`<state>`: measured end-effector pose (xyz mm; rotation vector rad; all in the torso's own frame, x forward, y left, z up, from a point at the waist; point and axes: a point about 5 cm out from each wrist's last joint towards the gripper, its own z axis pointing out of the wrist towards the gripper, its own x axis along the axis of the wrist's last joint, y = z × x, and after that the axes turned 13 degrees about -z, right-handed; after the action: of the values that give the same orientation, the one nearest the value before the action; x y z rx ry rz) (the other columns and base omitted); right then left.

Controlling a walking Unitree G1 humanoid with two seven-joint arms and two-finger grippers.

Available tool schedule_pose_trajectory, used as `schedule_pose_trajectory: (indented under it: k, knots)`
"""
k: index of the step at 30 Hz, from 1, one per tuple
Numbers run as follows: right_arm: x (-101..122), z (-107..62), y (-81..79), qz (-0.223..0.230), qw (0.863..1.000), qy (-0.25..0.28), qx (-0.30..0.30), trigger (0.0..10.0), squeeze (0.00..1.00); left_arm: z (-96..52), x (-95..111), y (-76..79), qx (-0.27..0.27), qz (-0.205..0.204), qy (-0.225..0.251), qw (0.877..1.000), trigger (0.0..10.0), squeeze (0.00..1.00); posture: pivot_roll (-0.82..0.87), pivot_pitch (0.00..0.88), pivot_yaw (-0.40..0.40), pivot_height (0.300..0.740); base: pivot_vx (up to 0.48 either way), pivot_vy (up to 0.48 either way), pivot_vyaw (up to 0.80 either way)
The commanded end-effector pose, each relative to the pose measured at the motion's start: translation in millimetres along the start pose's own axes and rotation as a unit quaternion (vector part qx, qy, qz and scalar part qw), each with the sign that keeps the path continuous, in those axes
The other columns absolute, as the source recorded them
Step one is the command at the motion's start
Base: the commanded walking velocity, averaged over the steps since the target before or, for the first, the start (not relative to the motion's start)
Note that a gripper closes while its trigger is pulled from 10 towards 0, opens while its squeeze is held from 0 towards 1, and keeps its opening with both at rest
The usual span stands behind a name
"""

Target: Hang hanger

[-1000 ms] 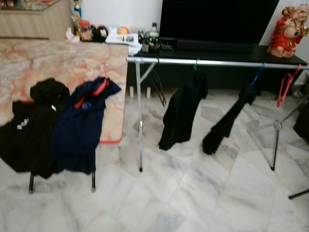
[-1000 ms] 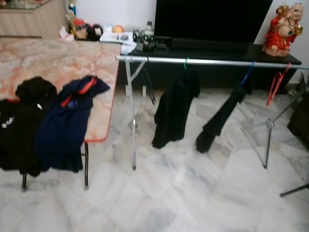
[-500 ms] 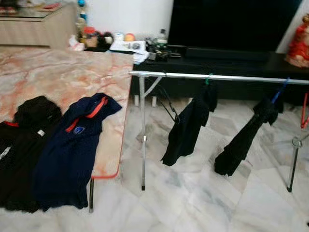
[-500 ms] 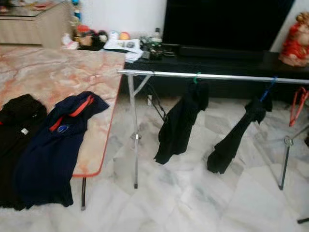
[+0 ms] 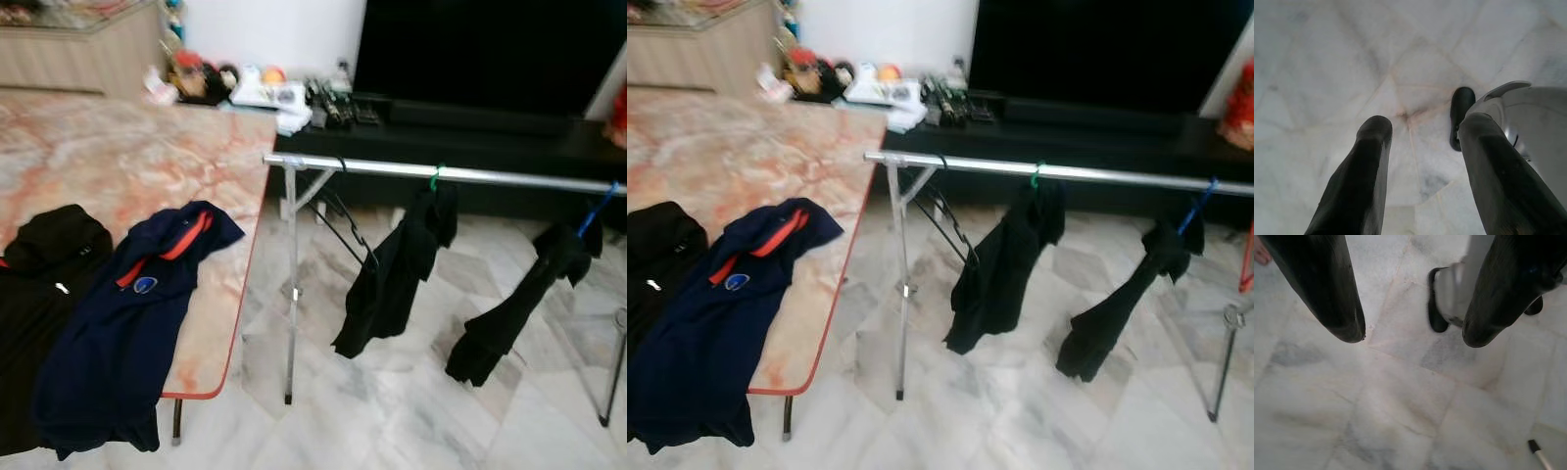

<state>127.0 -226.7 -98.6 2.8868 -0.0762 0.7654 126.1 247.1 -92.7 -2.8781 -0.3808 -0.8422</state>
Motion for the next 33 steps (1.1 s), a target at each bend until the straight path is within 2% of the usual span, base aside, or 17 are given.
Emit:
schedule_pose_trajectory:
  k: [1,14,18,23,33]
  knots:
    - [22.5,5.2,-29.8,-0.046,0.998,0.017,0.042,10.0,0.0,6.6,8.4,27.1,-0.015,-0.011,-0.029,0.999,10.0,0.0,0.19,0.0,-0.048,0.74,0.0,-0.465,0.0]
    - [22.4,5.2,-29.2,-0.037,0.998,0.017,0.038,10.0,0.0,5.9,6.3,23.4,-0.013,-0.01,-0.032,0.999,10.0,0.0,0.18,0.0,-0.048,0.74,0.0,-0.447,0.0]
    - [22.5,5.1,-29.0,-0.032,0.999,0.018,0.037,10.0,0.0,5.9,5.6,23.7,-0.013,-0.01,-0.035,0.999,10.0,0.0,0.18,0.0,-0.049,0.74,0.0,0.0,0.0]
    - [22.9,5.1,-28.1,-0.024,0.999,0.021,0.034,10.0,0.0,5.8,6.0,24.3,-0.014,-0.027,-0.028,0.999,10.0,0.0,0.18,0.0,-0.052,0.74,0.0,0.0,0.0]
    - [22.6,5.0,-27.5,-0.023,0.999,0.022,0.032,10.0,0.0,5.7,5.2,24.4,-0.017,-0.024,-0.032,0.999,10.0,0.0,0.17,0.0,-0.05,0.74,0.083,0.0,0.0]
